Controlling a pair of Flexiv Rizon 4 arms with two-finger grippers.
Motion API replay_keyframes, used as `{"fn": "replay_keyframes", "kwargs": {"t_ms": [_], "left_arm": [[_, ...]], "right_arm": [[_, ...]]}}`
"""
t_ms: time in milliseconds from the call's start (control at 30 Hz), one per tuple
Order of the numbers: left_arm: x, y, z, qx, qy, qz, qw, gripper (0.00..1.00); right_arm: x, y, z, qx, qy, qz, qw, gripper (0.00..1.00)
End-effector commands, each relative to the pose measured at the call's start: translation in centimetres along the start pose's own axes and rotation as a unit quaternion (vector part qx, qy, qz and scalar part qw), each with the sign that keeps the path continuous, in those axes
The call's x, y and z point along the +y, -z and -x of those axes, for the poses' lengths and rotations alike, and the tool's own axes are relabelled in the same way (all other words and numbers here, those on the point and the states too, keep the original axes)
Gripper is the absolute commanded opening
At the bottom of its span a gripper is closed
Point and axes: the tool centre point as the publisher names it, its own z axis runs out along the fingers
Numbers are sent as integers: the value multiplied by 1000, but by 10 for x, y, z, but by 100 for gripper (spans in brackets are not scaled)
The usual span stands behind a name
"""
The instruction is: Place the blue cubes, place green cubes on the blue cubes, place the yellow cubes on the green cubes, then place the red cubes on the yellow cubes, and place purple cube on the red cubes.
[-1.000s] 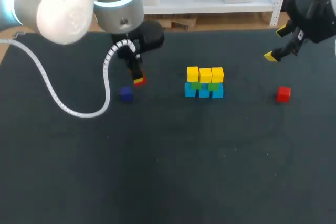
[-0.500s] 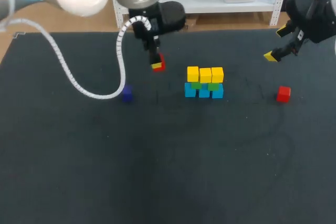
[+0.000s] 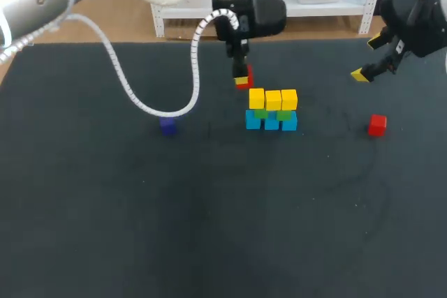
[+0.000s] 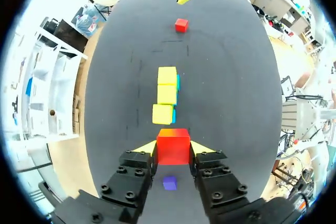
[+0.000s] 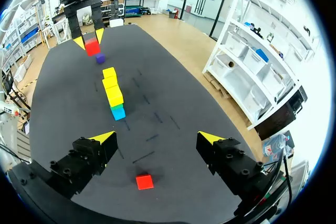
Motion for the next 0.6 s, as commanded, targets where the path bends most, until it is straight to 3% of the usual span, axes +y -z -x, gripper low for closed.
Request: {"fn": "replay_keyframes", "kwargs": {"t_ms": [33, 600], "left_arm": [[9, -4, 15, 36, -3, -14, 999, 0], [0, -28, 32, 51, -27, -9, 998, 0]], "right_arm": [[-1, 0, 0, -2, 0, 2, 1000, 100], [-1, 0, 0, -2, 0, 2, 1000, 100]]}}
